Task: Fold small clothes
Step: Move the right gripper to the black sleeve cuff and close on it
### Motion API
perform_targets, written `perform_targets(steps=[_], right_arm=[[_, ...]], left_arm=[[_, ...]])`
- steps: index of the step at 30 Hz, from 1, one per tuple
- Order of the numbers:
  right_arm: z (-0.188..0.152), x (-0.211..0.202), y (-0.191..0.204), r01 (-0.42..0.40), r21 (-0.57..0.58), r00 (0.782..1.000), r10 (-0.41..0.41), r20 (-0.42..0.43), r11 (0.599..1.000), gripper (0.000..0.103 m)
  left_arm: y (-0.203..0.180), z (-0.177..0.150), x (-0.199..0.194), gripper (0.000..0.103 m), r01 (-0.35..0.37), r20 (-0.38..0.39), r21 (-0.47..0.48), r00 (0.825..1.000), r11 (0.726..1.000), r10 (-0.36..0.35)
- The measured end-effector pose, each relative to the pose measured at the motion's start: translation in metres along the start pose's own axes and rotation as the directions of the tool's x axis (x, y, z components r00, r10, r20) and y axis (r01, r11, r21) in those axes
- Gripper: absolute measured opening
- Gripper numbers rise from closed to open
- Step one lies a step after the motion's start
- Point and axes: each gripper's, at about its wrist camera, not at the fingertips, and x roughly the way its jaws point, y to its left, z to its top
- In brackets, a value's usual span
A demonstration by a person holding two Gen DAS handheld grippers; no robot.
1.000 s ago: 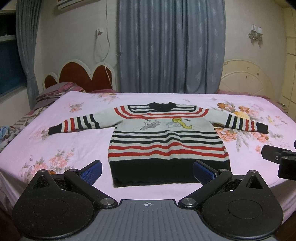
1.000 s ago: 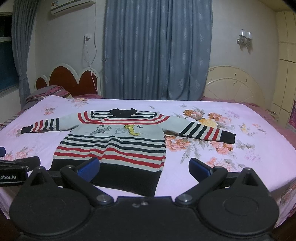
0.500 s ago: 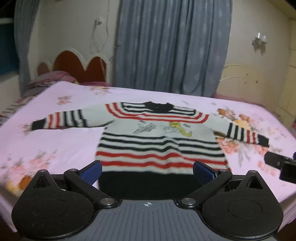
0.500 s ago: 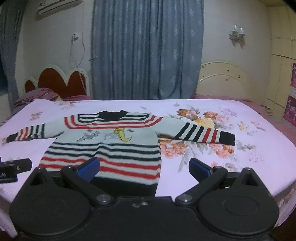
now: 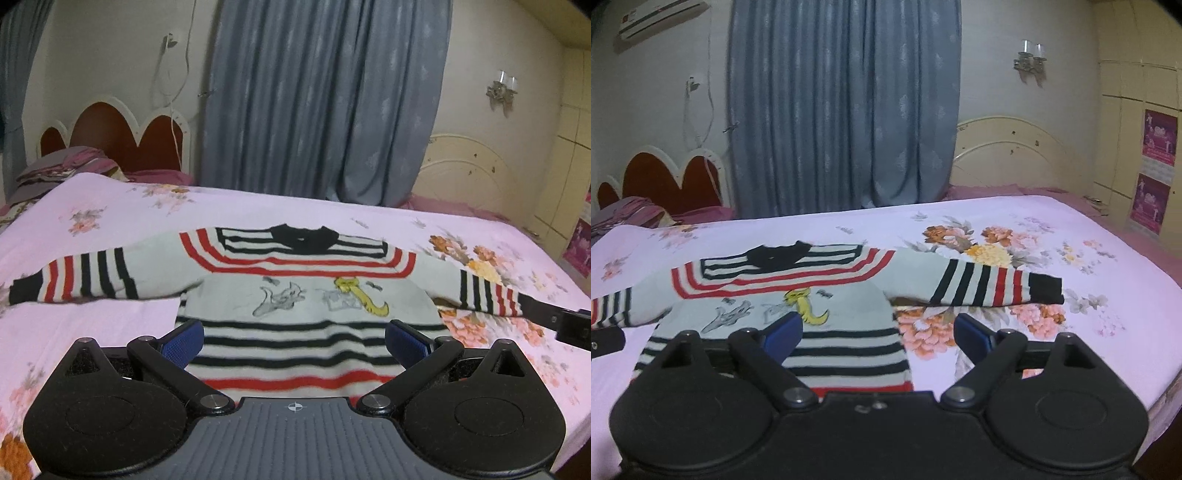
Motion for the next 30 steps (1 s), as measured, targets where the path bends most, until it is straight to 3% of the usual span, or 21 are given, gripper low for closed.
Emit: perform_targets(steps=[3,7,9,10,12,14,22,30], right_arm=[[0.006,0.015,-0.006,0.021,0.013,1.000,-0.021,-0.001,1.000,0.085],[0.013,0.039,-0.033,0.060,0.070,0.998,-0.060,-0.001,0.996,0.081],[0.016,0.057,-0.052,0.087,0.111,0.996,-0.087,-0.004,0.990,0.075],[0.016,0.070,-0.063,0.103,0.130,0.995,-0.102,-0.011,0.986,0.073],[0.015,0.094,-0.083,0.130,0.153,0.991,-0.126,-0.039,0.980,0.059],[0.014,0.118,-0.106,0.161,0.184,0.987,-0.153,-0.056,0.970,0.054],[0.009,0.216,-0.202,0.264,0.352,0.961,-0.213,-0.177,0.898,0.054],[-0.018,0.281,-0.267,0.295,0.513,0.947,-0.175,-0.271,0.806,0.054]], left_arm=[[-0.003,0.006,0.021,0.103,0.031,-0.007,0.006,1.000,1.000,-0.030],[-0.020,0.010,0.047,0.103,0.012,0.051,0.041,0.999,0.999,-0.014],[-0.027,0.008,0.065,0.103,-0.019,0.085,0.061,0.996,0.998,0.013],[-0.030,0.007,0.080,0.103,-0.037,0.062,0.051,0.997,0.998,0.034],[-0.032,0.009,0.101,0.103,-0.024,0.045,-0.007,0.999,1.000,0.024],[-0.038,0.010,0.118,0.103,-0.034,0.036,-0.024,0.999,0.999,0.035],[-0.101,0.026,0.205,0.103,-0.059,-0.071,0.032,0.996,0.998,0.061],[-0.156,0.034,0.257,0.103,-0.073,-0.123,0.069,0.989,0.995,0.081]])
